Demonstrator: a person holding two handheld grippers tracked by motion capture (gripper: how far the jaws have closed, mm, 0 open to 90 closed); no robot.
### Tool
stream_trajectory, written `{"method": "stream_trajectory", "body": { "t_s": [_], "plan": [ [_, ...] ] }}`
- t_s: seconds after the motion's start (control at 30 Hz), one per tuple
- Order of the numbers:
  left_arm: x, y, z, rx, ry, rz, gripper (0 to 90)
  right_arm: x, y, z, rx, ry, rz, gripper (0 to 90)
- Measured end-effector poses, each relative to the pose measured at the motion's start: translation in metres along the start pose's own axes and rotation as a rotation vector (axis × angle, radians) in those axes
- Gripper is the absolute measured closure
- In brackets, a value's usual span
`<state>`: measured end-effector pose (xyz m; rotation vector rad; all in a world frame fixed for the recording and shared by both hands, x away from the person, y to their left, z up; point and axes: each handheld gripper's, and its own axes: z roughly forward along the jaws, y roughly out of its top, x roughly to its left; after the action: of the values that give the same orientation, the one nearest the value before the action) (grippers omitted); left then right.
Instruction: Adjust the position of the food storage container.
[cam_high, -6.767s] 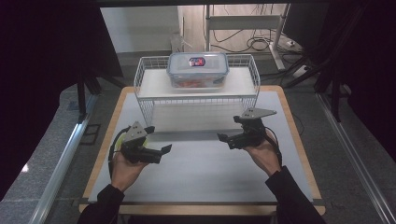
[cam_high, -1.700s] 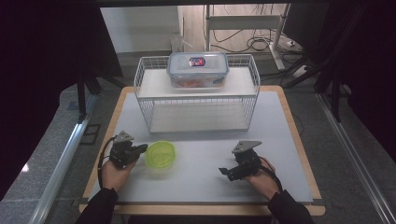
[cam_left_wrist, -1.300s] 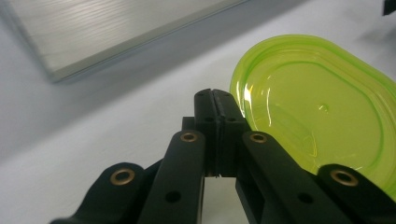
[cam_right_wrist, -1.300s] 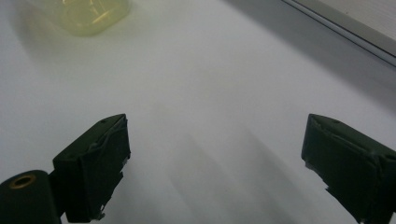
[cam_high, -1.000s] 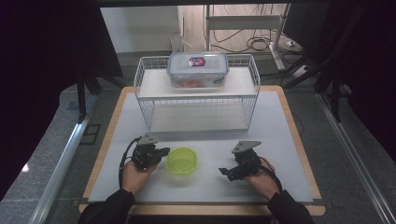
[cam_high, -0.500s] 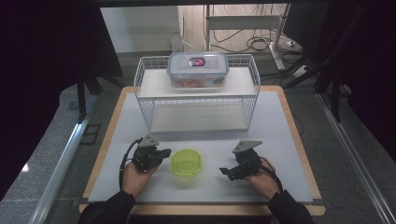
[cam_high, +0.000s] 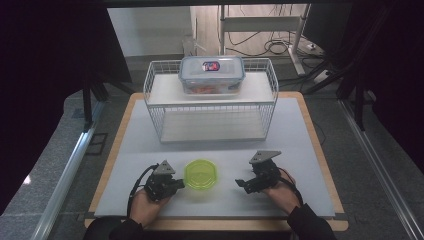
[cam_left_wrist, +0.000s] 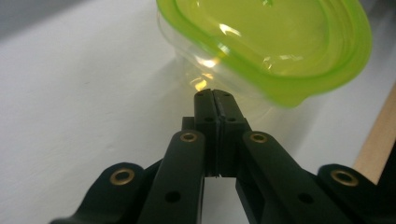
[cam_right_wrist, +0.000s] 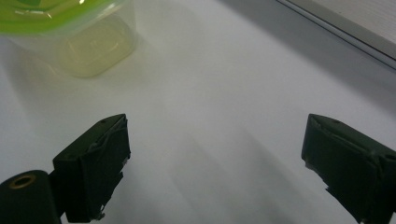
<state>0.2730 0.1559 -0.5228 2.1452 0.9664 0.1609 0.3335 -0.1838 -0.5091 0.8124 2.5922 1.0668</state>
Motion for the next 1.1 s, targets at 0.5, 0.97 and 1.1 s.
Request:
{"method": "stream_trajectory", "body": {
  "t_s": [0.5, 0.97, 1.1],
  "plan": [
    [-0.021, 0.018, 0.027, 0.032, -0.047, 0.064, 89.4, -0.002, 0.000, -0.002, -0.001, -0.008, 0.008, 8.1],
    [-0.012, 0.006, 0.002, 0.014, 0.057, 0.086, 68.8, -0.005, 0.000, -0.005, -0.005, -0.009, 0.019, 8.2],
    [-0.007, 0.001, -0.011, -0.028, 0.098, 0.099, 51.0, -0.006, 0.000, -0.007, -0.008, -0.002, 0.028, 8.2]
  ]
}}
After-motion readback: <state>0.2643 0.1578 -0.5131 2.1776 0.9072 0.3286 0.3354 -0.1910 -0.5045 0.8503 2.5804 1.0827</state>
